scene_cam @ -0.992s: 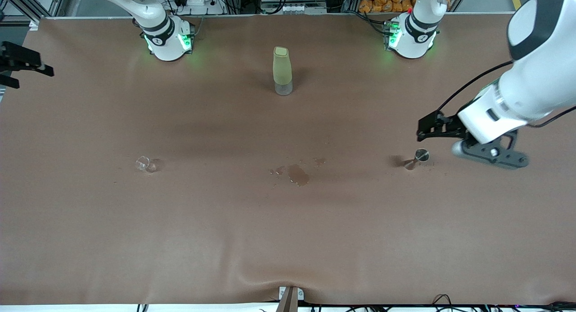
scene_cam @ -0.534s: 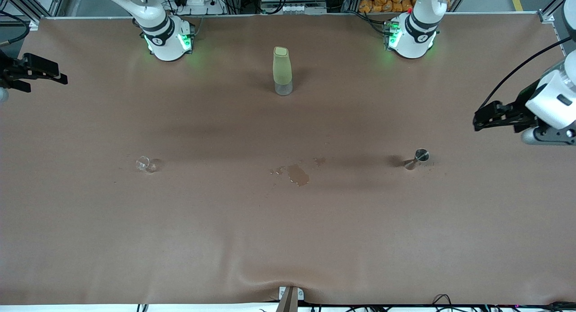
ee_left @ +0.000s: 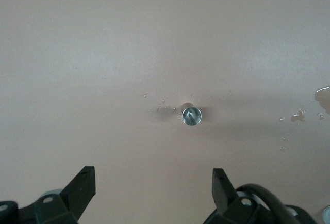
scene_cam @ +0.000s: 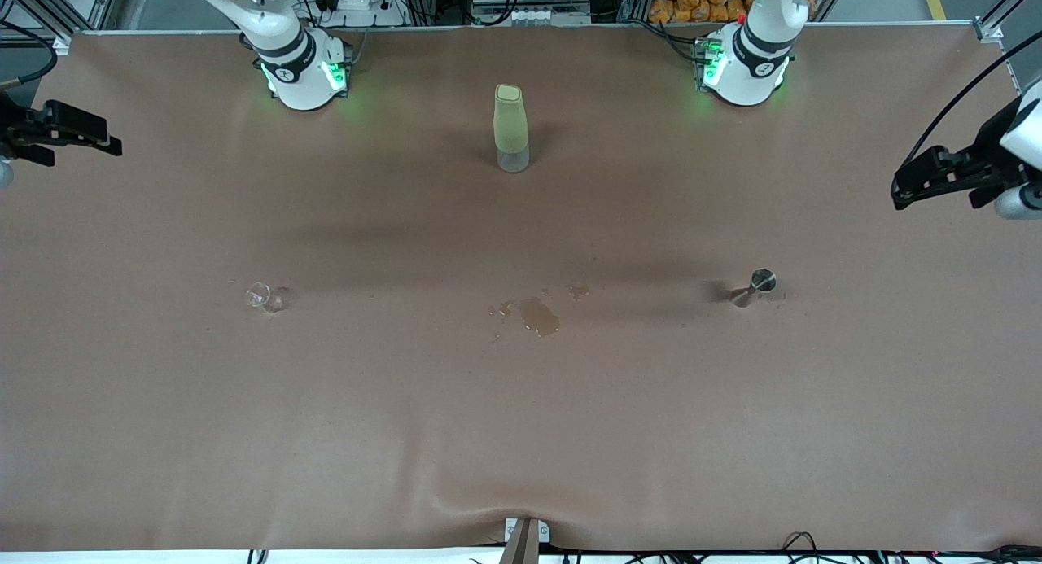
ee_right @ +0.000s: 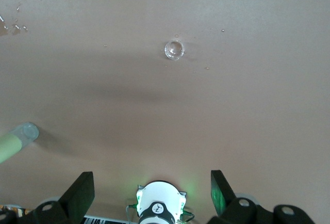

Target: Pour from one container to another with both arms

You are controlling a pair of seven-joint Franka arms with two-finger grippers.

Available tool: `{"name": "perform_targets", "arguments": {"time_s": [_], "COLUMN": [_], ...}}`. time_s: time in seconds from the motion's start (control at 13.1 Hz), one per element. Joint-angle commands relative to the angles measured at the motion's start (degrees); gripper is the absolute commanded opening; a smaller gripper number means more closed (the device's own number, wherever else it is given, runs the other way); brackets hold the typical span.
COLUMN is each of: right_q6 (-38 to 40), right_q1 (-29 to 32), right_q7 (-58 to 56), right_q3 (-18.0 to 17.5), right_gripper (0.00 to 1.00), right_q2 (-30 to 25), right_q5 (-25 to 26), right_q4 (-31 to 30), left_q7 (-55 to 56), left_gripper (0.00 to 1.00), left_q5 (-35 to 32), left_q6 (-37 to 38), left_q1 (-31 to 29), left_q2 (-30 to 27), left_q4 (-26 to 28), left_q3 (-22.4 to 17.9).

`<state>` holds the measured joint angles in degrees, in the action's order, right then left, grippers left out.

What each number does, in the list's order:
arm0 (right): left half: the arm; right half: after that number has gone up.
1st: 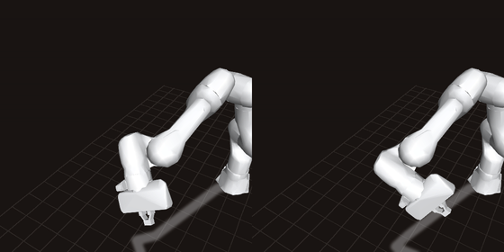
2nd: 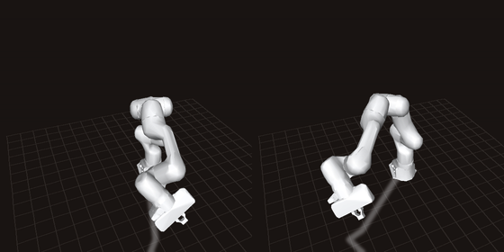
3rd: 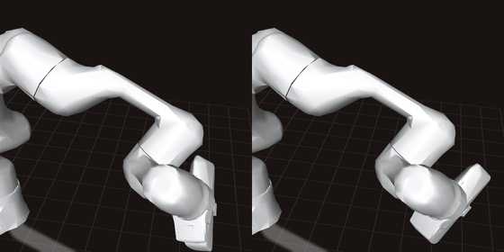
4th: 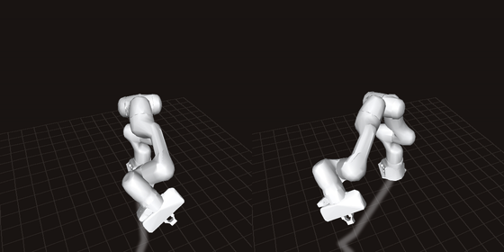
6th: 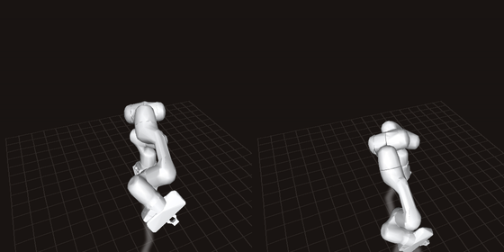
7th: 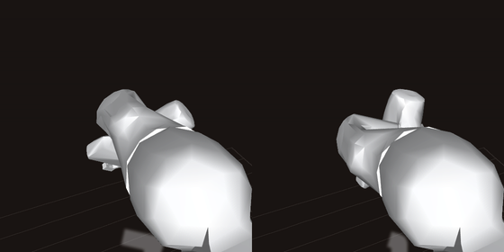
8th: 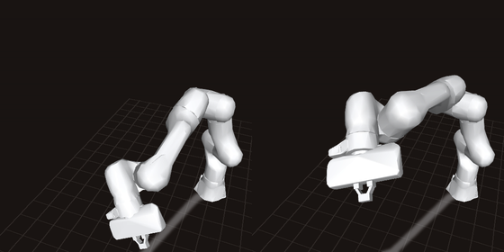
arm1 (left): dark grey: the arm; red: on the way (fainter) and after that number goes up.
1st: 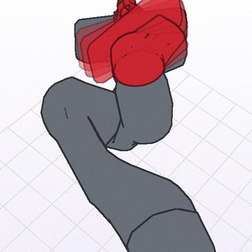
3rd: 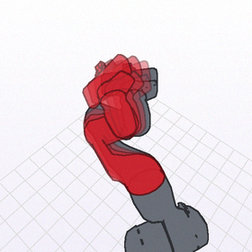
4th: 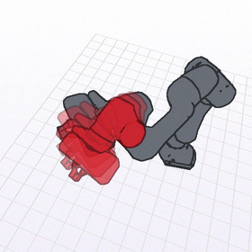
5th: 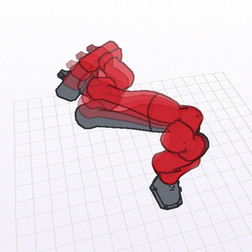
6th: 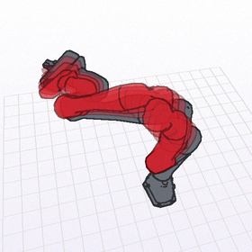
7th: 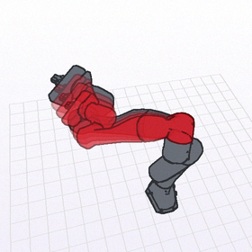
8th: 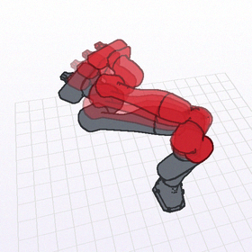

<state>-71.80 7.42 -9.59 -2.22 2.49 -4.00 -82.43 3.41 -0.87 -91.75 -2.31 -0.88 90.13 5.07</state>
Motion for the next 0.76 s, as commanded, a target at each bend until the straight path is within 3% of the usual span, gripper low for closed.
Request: {"name": "perform_targets", "arguments": {"time_s": [0.0, 0.69], "right_q6": [-2.2, -8.9], "right_q1": [-2.9, -4.3], "right_q7": [0.7, 0.6], "right_q3": [4.0, 4.9], "right_gripper": [1.0, 1.0], "right_q2": [-2.0, -1.7], "right_q5": [1.1, 1.6], "right_q4": [-3.0, -2.5], "left_q7": [1.3, 5.9], "left_gripper": [1.0, 1.0], "left_q5": [-1.1, -0.7], "left_q6": [-0.8, 1.7], "left_q1": [0.2, 1.0], "left_q2": [-2.9, -3.3], "left_q4": [2.3, 1.6], "left_q3": [0.2, 0.6]}}
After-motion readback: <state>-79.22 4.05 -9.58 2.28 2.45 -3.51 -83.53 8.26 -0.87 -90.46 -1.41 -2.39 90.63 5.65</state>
